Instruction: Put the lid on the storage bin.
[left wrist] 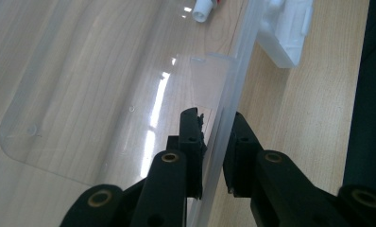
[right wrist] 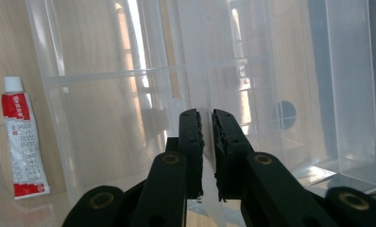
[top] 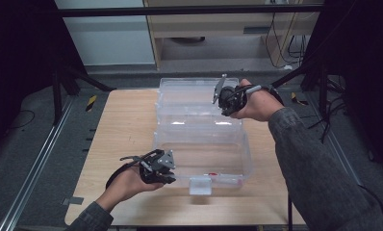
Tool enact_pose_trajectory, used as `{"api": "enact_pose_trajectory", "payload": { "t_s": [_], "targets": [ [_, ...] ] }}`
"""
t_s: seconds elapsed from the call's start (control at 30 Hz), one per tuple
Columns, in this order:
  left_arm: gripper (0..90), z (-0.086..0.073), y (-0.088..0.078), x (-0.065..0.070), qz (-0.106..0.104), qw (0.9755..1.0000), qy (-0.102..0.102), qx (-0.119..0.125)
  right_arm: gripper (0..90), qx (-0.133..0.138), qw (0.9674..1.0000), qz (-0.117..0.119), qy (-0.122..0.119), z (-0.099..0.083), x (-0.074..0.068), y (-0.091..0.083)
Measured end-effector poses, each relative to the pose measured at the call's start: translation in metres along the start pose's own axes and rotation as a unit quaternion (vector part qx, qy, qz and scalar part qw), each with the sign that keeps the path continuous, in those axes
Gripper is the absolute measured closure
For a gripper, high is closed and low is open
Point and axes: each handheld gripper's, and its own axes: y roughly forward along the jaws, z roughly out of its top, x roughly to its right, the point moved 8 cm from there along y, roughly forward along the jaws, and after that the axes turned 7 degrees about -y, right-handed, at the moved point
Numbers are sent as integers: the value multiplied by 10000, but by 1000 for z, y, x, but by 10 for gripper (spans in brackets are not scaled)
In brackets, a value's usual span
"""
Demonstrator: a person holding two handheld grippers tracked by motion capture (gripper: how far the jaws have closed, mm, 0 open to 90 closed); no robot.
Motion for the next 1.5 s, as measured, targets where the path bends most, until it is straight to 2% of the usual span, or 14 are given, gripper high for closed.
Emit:
{"api": "enact_pose_trajectory", "payload": {
  "t_s": [0.13, 0.53, 0.63, 0.83, 1.2, 1.33, 1.5],
  "targets": [
    [790, 0, 0, 0, 96, 9999, -2, 42, 844, -58, 10000, 28, -63, 3, -2, -2],
    [778, -1, 0, 1, 160, 9996, -213, 107, 868, 123, 9997, -6, -210, 7, -14, -13],
    [775, 0, 1, 1, 169, 9994, -255, 137, 871, 204, 9995, -41, -229, 8, -19, -17],
    [769, -1, 0, 1, 247, 9994, -203, 116, 872, 347, 9989, -118, -278, 9, -33, -26],
    [754, 0, 1, 2, 360, 9990, -220, 169, 871, 431, 9980, -210, -413, 7, -61, -38],
    [747, 1, 2, 2, 413, 9985, -277, 211, 865, 442, 9980, -208, -399, 5, -59, -37],
    [744, 5, 4, 0, 512, 9979, -293, 271, 860, 422, 9985, -223, -253, 3, -46, -32]
  ]
}}
